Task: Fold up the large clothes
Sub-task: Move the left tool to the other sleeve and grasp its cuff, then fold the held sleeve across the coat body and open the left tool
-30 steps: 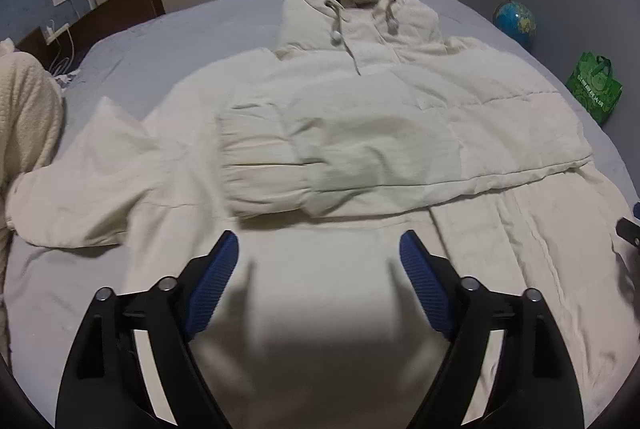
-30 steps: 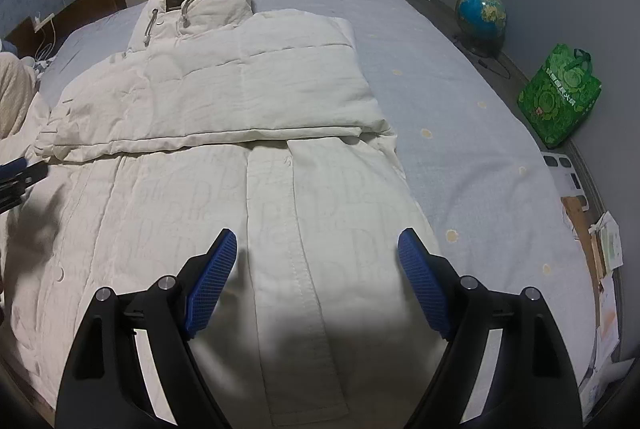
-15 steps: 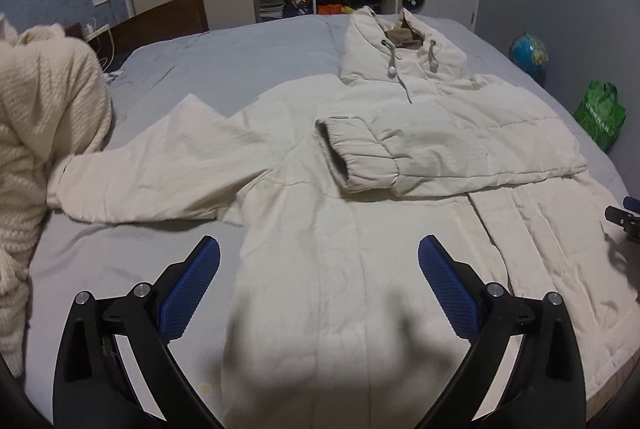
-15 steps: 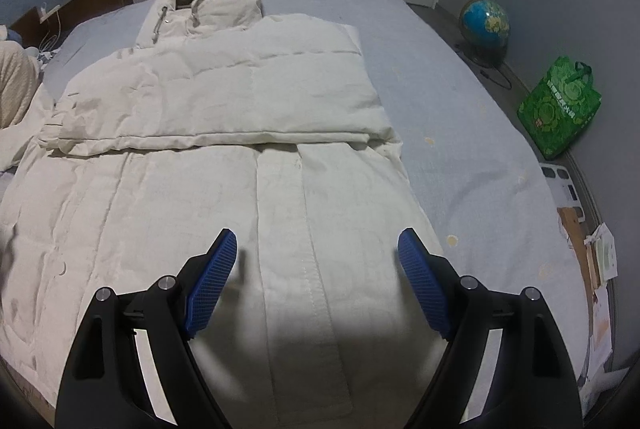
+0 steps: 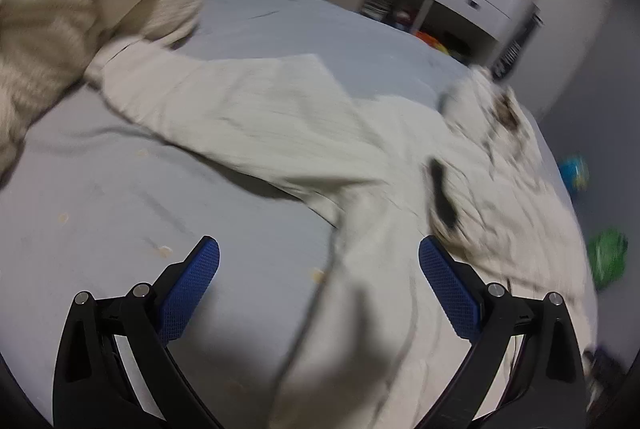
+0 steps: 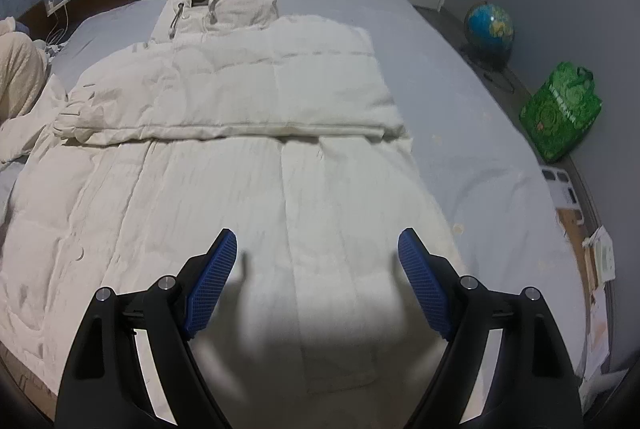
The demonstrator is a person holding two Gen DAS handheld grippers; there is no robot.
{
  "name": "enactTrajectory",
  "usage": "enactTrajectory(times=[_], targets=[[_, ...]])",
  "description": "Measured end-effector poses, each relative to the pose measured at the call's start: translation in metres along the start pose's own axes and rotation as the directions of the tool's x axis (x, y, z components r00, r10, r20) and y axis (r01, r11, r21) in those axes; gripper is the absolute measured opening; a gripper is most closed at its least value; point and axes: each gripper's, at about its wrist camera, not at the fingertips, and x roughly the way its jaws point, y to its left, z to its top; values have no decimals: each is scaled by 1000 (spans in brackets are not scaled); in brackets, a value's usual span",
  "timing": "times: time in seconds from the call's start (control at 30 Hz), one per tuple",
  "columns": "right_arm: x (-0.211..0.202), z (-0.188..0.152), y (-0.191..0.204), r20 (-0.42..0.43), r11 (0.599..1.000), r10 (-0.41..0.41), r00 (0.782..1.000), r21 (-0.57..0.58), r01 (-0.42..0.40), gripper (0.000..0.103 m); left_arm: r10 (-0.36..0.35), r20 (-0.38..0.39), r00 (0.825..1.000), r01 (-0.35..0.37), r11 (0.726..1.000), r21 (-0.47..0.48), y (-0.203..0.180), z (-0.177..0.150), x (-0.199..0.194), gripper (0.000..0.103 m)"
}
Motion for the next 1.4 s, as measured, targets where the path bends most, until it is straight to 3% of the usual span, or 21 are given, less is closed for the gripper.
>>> enactTrajectory(times=[0.37,0.57,0.67,0.87,0.93,1.03,1.17,1.23,1.3,1.37,1.4], targets=[[3,0,9,-4,999,-22,1000,-40,22,79,74,34,997,-68,985,-159,57,49,28,96],[9,0,10,-27,998,-31,999,-46,30,79,75,8,997,-69,951,-302,95,59,48,96],[10,0,11,-29,998,-38,999,-47,37,79,27,-8,1000,-28,919,-393,113,57,59,92],[14,1,12,-36,998,-44,998,-54,42,79,-128,18,992,116,819,-561,145,51,83,76],[14,2,12,-36,998,-43,998,-54,41,79,-145,42,988,142,797,-587,150,51,87,74],[14,1,12,-36,998,-42,998,-51,40,79,-154,73,985,167,786,-595,154,54,90,68],[15,2,14,-39,998,-42,998,-54,40,79,-164,110,980,197,779,-595,158,56,96,53],[15,2,14,-39,998,-43,998,-55,41,79,-175,122,977,213,774,-596,160,57,99,42],[15,2,14,-41,998,-44,998,-53,41,79,-182,134,974,226,758,-612,163,56,101,18],[18,3,15,-49,998,-43,998,-52,41,79,-189,169,967,253,741,-622,166,55,96,12],[20,3,14,-51,998,-42,998,-51,39,79,-189,185,964,264,747,-611,165,57,93,9]])
